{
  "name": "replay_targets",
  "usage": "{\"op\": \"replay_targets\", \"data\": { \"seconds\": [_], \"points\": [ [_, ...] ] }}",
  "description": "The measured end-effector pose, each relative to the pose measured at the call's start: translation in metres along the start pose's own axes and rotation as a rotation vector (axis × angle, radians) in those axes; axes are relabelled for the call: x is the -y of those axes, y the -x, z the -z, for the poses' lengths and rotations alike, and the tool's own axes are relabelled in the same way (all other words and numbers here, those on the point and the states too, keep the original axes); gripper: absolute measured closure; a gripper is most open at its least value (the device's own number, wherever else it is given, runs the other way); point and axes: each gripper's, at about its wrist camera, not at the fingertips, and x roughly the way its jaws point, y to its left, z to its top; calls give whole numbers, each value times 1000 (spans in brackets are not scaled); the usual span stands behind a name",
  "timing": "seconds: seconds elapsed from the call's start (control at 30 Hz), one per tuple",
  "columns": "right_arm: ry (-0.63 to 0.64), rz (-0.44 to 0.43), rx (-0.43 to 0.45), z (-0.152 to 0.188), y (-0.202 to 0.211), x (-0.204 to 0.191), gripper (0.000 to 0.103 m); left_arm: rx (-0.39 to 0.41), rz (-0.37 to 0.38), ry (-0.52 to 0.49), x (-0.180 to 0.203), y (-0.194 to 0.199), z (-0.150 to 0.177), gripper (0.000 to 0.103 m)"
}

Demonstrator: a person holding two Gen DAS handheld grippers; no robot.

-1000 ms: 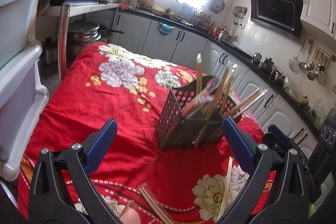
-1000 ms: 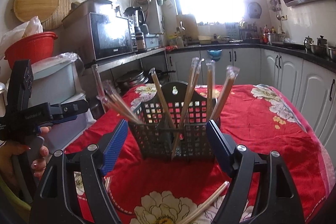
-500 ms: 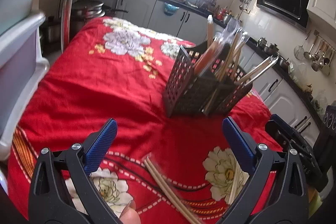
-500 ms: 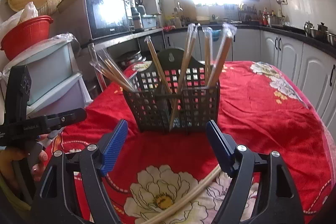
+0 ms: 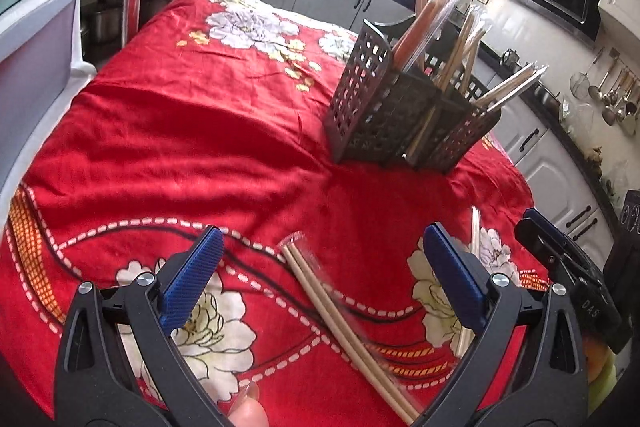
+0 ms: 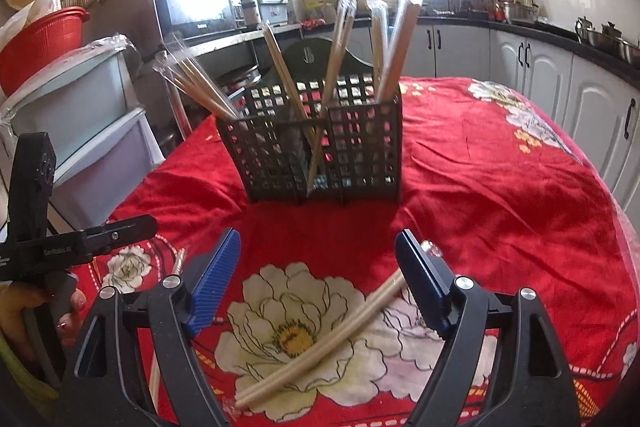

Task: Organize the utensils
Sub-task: 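Withdraw both open tools from the basket toward the chopsticks on the cloth, then close the left tool on a wooden chopstick while the right tool grasps another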

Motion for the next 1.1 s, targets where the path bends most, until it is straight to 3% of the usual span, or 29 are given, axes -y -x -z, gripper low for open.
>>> {"op": "replay_targets", "data": {
  "seconds": [0.33,0.47,0.57,0.93,1.1],
  "points": [
    [-48,26,-84,12,-6,15,26,-50,35,17,-1,-5,15,12],
    [-86,39,-121,16,-12,24,26,-81,61,31,-2,-9,22,33],
    [-118,44,-147,19,-16,32,26,-112,88,32,1,-13,27,42],
    [-249,14,-273,22,-45,60,26,-180,70,40,1,-40,20,52],
    [-289,4,-304,12,-58,70,26,-184,35,35,-1,-50,10,62]
  ]
}}
